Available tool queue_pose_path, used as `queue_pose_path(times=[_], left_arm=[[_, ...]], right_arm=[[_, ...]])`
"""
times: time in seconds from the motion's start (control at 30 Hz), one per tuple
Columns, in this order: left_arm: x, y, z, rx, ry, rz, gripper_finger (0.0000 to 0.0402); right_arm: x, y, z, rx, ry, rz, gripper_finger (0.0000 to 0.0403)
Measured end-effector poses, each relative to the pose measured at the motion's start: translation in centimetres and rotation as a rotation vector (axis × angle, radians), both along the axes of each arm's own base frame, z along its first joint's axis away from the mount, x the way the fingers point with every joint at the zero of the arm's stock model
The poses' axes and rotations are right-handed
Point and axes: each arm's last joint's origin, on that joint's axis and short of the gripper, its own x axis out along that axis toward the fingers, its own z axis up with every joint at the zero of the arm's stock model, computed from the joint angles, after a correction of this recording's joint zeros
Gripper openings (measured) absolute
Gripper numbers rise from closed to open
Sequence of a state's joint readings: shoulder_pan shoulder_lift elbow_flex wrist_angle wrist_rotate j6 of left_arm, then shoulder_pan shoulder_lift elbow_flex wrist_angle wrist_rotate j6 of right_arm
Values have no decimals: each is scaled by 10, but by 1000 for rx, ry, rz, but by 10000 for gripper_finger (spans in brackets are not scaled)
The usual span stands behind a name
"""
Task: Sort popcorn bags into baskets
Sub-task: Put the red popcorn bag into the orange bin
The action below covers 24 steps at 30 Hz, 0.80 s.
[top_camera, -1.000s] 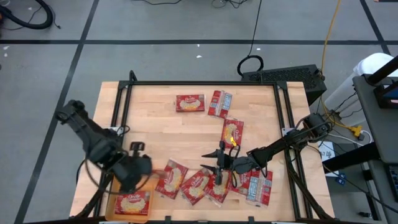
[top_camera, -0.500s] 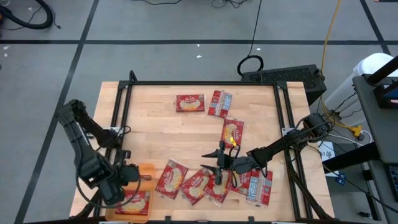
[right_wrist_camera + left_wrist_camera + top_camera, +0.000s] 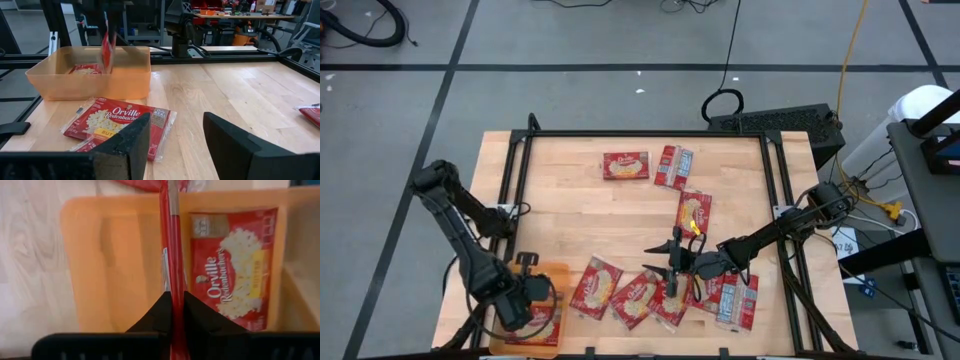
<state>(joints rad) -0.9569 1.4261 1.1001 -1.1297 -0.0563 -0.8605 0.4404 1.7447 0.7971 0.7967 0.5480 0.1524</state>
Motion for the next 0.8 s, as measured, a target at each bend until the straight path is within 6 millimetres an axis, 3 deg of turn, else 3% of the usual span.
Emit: queue_pose_path(times=[0.27, 0.6, 0.8], left_arm=[[-6, 9, -22, 67, 46, -3, 35], [-6, 10, -24, 77, 53, 10, 39], [-10, 18, -24, 155, 85, 71, 102]], right_arm=[[0, 0, 0, 10, -1, -2, 173], [0, 0, 0, 10, -1, -3, 173], [0, 0, 0, 11, -1, -3, 173]])
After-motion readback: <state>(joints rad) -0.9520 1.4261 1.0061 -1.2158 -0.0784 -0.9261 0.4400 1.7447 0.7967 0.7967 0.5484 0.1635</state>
